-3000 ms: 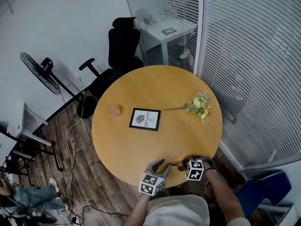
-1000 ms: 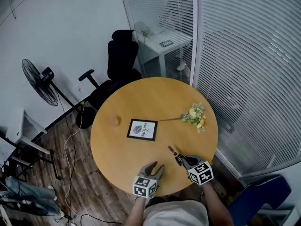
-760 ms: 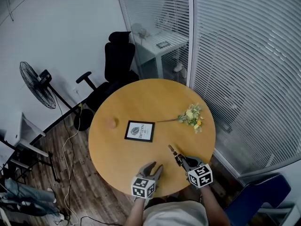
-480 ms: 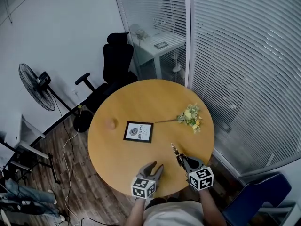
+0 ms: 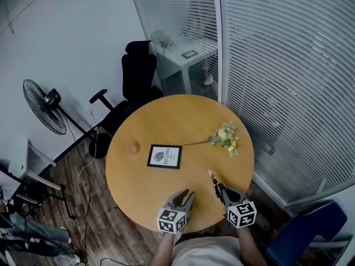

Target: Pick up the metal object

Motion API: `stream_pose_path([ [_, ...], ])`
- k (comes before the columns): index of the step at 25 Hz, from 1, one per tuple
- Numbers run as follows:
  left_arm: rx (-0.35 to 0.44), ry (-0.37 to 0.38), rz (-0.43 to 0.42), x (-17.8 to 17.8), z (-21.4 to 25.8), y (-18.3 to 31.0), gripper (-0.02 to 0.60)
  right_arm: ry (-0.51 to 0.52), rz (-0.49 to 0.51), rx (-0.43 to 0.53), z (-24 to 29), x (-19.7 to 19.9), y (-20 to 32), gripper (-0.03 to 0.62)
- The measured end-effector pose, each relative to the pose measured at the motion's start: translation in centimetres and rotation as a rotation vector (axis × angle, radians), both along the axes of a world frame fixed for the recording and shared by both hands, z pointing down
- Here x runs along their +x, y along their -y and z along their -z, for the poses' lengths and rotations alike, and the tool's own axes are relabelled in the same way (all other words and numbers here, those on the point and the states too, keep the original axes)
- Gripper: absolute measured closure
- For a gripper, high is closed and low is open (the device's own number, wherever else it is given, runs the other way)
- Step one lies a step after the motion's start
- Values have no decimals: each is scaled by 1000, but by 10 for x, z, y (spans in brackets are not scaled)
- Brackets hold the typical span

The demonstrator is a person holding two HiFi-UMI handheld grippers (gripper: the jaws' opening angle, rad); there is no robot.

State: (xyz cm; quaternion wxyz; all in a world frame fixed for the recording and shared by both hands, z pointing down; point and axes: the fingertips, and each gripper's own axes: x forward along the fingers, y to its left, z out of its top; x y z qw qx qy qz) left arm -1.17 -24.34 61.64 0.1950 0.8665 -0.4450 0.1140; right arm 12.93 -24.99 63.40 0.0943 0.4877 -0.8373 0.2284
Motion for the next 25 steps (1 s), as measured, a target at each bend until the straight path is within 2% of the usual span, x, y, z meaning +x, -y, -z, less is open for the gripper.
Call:
stream_pose_path([
  [11, 3, -2, 4, 1, 2, -3, 571, 13, -7, -5, -2, -4, -10, 591],
  [17, -10, -23, -34, 8, -1, -8, 572, 19, -2, 1, -2, -7, -10, 591],
  [25, -14, -15, -38, 4, -3, -10, 572, 32, -13, 5, 0, -7, -9, 591],
])
